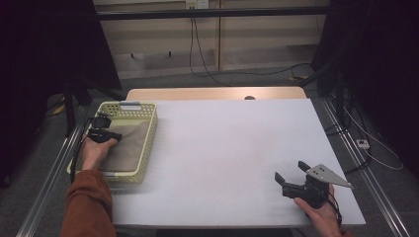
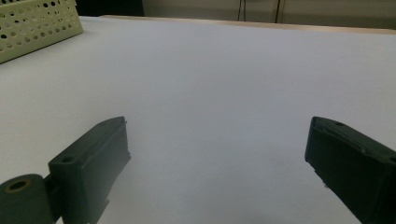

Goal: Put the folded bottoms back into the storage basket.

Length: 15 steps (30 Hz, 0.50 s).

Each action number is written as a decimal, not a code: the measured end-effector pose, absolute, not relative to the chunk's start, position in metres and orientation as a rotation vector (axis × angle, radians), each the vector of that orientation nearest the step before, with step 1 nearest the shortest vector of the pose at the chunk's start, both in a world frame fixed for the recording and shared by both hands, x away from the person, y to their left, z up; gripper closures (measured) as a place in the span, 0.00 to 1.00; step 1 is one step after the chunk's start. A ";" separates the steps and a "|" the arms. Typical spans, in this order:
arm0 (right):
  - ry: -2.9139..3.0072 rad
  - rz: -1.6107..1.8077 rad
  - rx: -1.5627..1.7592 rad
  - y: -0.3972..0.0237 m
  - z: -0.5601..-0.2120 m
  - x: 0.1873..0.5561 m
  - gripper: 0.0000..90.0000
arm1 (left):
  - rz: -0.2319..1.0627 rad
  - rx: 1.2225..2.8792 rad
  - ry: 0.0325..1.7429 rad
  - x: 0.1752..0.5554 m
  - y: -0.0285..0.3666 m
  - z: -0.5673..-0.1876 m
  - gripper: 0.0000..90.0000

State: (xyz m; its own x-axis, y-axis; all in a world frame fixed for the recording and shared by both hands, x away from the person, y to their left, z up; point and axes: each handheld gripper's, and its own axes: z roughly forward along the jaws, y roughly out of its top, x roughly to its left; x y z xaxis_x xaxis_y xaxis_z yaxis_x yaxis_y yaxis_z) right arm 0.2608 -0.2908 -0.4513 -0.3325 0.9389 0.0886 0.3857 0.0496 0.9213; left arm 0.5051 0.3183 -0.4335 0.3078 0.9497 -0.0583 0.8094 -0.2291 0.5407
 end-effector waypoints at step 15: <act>1.770 1.275 1.334 -0.292 -0.452 0.262 0.06 | 0.485 2.046 1.556 0.503 0.317 -0.426 0.83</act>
